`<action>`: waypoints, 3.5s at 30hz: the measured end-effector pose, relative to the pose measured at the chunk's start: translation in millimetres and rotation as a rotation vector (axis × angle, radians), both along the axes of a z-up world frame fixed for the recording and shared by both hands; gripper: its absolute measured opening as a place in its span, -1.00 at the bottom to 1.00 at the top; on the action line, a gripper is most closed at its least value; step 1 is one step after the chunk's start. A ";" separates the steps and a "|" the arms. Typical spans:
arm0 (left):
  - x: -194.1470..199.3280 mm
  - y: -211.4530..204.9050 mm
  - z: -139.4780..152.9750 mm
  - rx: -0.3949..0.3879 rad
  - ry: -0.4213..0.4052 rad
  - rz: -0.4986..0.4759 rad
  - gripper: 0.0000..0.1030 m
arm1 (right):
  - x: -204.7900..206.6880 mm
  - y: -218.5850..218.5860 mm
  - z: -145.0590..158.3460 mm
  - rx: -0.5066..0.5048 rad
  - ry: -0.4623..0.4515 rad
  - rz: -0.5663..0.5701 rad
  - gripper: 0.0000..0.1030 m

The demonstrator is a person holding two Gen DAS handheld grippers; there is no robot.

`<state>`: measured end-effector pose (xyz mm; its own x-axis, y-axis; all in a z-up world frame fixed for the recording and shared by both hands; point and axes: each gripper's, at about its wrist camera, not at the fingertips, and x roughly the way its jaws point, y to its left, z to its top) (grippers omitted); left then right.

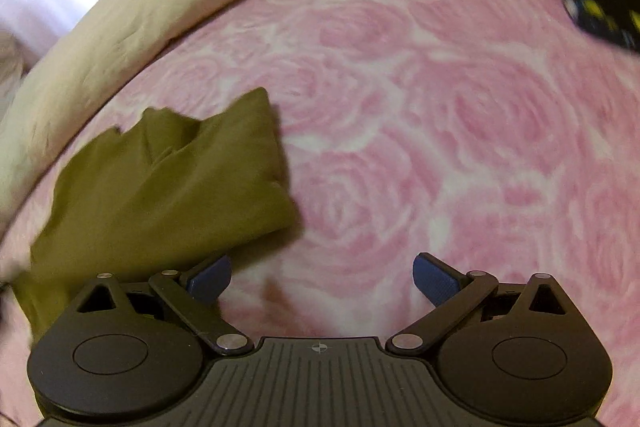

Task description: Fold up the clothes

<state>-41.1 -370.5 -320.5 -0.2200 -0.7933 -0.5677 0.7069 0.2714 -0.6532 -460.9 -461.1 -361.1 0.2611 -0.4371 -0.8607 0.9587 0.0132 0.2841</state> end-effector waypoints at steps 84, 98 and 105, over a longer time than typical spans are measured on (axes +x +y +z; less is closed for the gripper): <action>75.0 16.0 -69.0 0.206 -0.279 0.030 -0.95 | 117.2 -56.1 4.4 -0.197 0.036 0.496 -0.29; 75.0 34.7 -48.1 0.265 -0.321 -0.054 -0.90 | 115.1 -42.2 2.4 -0.088 0.093 0.573 -0.28; 99.4 -38.4 -14.8 0.155 -0.287 -0.090 -0.47 | 129.4 -116.7 24.0 -0.114 -0.066 0.541 -0.28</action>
